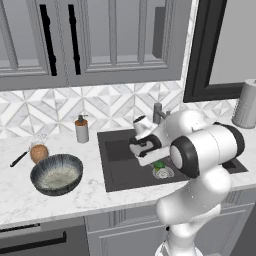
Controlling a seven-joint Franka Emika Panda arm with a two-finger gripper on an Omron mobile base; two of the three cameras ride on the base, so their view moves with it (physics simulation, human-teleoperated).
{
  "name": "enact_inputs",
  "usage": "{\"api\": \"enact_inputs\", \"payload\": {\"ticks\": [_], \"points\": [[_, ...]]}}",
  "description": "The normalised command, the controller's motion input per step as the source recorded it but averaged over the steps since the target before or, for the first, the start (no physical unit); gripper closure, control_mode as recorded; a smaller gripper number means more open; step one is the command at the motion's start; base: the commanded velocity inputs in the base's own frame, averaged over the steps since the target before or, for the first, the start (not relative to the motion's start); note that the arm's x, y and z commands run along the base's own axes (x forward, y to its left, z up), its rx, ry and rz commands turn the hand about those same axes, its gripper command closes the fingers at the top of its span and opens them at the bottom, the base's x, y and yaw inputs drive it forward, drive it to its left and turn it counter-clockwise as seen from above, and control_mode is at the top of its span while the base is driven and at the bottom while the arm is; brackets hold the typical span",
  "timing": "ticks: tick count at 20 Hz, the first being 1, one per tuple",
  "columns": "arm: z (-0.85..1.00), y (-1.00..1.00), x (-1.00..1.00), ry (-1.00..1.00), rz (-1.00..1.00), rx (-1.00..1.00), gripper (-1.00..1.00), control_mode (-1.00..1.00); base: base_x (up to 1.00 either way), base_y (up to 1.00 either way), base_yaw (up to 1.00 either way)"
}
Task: Pick the broccoli from the sink and place it in the bowl. Then pick the bowl and place it in the microwave. Then close the microwave door and press the start button.
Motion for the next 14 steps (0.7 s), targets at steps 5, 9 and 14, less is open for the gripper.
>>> {"api": "enact_inputs", "payload": {"ticks": [5,9,14], "points": [[-0.18,-0.11,0.15,-0.08,0.00,-0.03,-1.00,-1.00,0.00,0.00,0.00],[-0.12,-0.02,0.20,-0.02,0.00,0.00,-1.00,-1.00,0.00,0.00,0.00],[-0.04,-0.06,0.21,0.00,0.00,0.00,-1.00,-1.00,0.00,0.00,0.00]]}}
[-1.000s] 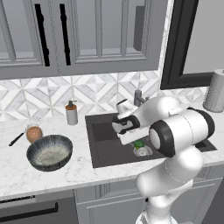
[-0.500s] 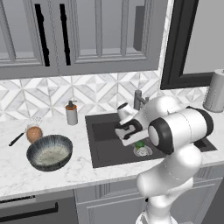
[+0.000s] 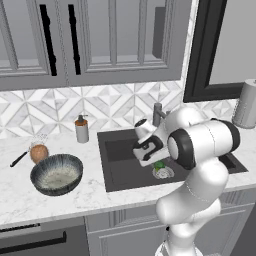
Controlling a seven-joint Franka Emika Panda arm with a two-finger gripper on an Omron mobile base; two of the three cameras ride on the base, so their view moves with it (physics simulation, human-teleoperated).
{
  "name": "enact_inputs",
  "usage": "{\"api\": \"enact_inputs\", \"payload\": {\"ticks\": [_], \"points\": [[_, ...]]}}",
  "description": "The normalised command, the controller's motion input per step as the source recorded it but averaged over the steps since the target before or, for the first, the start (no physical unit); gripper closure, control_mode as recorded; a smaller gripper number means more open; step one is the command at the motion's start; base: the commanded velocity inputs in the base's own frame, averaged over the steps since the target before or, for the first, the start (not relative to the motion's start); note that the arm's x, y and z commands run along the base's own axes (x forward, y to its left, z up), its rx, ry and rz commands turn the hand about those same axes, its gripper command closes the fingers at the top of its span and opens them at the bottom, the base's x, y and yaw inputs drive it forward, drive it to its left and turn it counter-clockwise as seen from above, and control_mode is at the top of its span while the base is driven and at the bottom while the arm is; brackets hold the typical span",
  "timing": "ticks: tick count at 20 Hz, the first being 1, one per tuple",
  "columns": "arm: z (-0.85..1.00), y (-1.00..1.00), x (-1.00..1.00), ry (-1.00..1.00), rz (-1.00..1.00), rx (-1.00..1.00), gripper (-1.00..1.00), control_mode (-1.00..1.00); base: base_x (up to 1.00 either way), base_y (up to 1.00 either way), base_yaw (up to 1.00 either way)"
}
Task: Pick the broccoli from the sink and place it in the bowl. Then pick the bowl and place it in the microwave. Then close the microwave door and press the start button.
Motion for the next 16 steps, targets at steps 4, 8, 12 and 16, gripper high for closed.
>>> {"api": "enact_inputs", "payload": {"ticks": [4,8,12,16], "points": [[-0.12,-0.07,0.20,0.00,0.00,0.00,-1.00,-1.00,0.00,0.00,0.00],[-0.14,-0.05,0.15,-0.01,0.00,0.00,-1.00,-1.00,0.00,0.00,0.00],[-0.16,-0.10,0.19,-0.03,0.00,0.00,-1.00,-1.00,0.00,0.00,0.00],[-0.10,-0.04,0.21,0.00,0.00,0.00,-1.00,-1.00,0.00,0.00,0.00]]}}
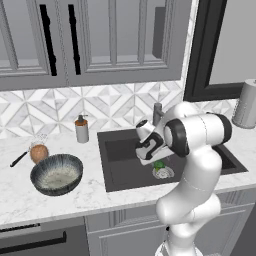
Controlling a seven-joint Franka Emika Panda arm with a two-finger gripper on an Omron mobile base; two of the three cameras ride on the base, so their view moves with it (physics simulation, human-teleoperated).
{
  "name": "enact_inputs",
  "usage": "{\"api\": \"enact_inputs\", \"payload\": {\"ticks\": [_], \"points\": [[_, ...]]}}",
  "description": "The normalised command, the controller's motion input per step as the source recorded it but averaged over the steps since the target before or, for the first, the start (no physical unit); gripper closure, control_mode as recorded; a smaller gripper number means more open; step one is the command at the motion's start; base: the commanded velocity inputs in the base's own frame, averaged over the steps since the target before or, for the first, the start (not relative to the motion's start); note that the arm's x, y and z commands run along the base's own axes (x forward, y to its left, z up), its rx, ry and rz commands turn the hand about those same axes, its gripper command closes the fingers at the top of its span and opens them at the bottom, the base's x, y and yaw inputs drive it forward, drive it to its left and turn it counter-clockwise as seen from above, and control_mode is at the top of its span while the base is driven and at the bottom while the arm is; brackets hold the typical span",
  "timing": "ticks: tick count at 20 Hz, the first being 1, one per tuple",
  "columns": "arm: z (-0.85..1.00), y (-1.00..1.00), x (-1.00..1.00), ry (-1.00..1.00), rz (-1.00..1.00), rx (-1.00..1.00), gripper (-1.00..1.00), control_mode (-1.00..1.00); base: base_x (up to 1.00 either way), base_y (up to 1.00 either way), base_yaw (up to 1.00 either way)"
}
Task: Pick the broccoli from the sink and place it in the bowl. Then pick the bowl and place it in the microwave. Then close the microwave door and press the start button.
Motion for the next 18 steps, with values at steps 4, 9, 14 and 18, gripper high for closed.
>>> {"api": "enact_inputs", "payload": {"ticks": [4,9,14,18], "points": [[-0.10,-0.04,0.20,0.00,0.00,0.00,-1.00,-1.00,0.00,0.00,0.00],[-0.14,-0.07,0.19,0.00,0.00,0.00,-1.00,-1.00,0.00,0.00,0.00],[-0.16,-0.09,0.15,0.00,0.00,0.00,-1.00,-1.00,0.00,0.00,0.00],[-0.21,-0.09,0.14,-0.01,0.00,0.00,-1.00,-1.00,0.00,0.00,0.00]]}}
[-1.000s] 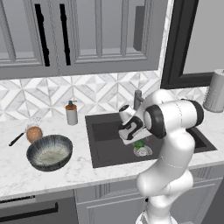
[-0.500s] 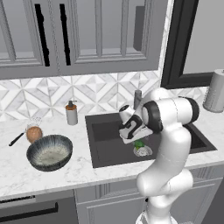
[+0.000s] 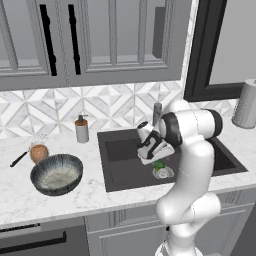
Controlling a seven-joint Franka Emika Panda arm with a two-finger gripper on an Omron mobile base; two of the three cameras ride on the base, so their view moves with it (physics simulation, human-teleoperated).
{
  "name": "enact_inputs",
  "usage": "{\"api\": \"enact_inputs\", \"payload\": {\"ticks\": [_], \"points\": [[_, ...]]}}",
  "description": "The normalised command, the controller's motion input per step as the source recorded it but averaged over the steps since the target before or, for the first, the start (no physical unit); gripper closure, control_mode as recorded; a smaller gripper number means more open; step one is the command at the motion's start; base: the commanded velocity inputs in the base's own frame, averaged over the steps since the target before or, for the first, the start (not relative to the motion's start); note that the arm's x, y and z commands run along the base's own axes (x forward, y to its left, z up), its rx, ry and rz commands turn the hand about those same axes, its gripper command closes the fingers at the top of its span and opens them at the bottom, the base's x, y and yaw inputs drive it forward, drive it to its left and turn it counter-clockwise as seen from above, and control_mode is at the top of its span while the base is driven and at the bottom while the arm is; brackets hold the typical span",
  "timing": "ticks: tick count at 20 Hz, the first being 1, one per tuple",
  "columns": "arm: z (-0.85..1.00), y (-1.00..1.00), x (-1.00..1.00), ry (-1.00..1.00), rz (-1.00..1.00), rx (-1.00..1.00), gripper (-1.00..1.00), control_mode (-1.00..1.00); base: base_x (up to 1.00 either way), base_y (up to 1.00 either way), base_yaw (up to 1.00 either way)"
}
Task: Pick the broccoli from the sink and place it in the bowl. Then pick the bowl and place it in the microwave. Then close the microwave door and press the start button.
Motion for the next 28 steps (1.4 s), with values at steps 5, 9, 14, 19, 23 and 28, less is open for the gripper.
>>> {"api": "enact_inputs", "payload": {"ticks": [5,9,14,19,23,28], "points": [[-0.23,-0.02,0.22,-0.04,0.00,-0.02,-1.00,-1.00,0.00,0.00,0.00],[-0.25,0.00,0.28,0.00,0.00,-0.03,-1.00,-1.00,0.00,0.00,0.00],[-0.14,0.00,0.29,0.00,0.00,0.00,-1.00,-1.00,0.00,0.00,0.00],[-0.12,0.00,0.31,0.00,0.00,0.00,-1.00,-1.00,0.00,0.00,0.00],[-0.19,-0.05,0.18,-0.01,0.00,0.00,-1.00,-1.00,0.00,0.00,0.00],[-0.23,-0.07,0.01,-0.02,0.00,0.00,-1.00,-1.00,0.00,0.00,0.00]]}}
